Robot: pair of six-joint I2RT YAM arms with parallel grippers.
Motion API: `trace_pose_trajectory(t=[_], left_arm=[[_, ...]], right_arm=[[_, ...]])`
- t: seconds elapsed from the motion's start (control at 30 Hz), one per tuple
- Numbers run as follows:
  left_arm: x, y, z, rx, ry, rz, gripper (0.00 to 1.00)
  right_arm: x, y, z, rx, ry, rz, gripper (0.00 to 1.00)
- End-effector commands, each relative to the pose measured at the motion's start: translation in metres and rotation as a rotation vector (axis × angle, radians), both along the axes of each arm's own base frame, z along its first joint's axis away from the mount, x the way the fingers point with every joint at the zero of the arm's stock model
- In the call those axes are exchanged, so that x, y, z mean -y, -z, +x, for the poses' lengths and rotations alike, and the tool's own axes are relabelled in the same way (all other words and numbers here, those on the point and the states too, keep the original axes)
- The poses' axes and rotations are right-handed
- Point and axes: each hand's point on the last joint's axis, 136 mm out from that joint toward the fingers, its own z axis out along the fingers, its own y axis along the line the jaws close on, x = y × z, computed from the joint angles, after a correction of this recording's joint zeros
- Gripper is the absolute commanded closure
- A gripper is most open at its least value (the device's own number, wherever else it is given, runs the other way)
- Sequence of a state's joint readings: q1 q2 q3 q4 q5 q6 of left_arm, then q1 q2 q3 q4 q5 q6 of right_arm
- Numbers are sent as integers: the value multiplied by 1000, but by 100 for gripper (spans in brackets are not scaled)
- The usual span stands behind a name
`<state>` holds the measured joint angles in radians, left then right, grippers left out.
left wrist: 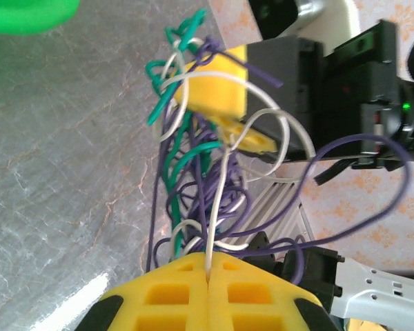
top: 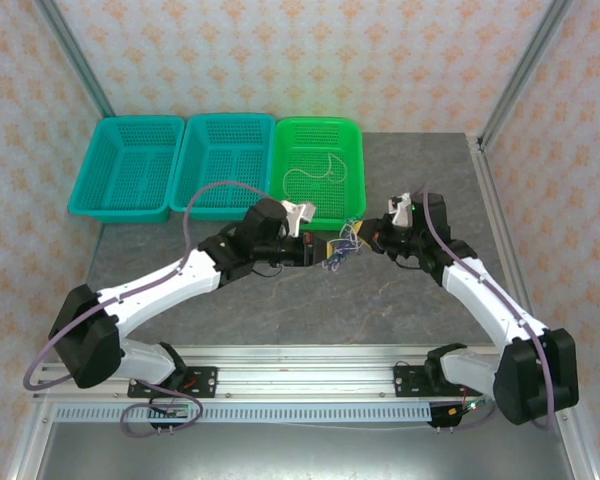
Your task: Untangle the cables
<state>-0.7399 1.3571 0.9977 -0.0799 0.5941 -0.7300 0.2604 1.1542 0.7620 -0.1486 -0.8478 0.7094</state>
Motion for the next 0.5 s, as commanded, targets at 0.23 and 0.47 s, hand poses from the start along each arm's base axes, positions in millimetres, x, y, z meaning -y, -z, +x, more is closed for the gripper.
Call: trace_pose_trajectory(t=[0.23,0.47], left_arm=[[-18,3,8,57,-84,88,100],[-20,16,16,55,-93,166,100]], right_arm=[[48,21,18,14,232,-228,100],[100,61,11,-86,436,-306,100]])
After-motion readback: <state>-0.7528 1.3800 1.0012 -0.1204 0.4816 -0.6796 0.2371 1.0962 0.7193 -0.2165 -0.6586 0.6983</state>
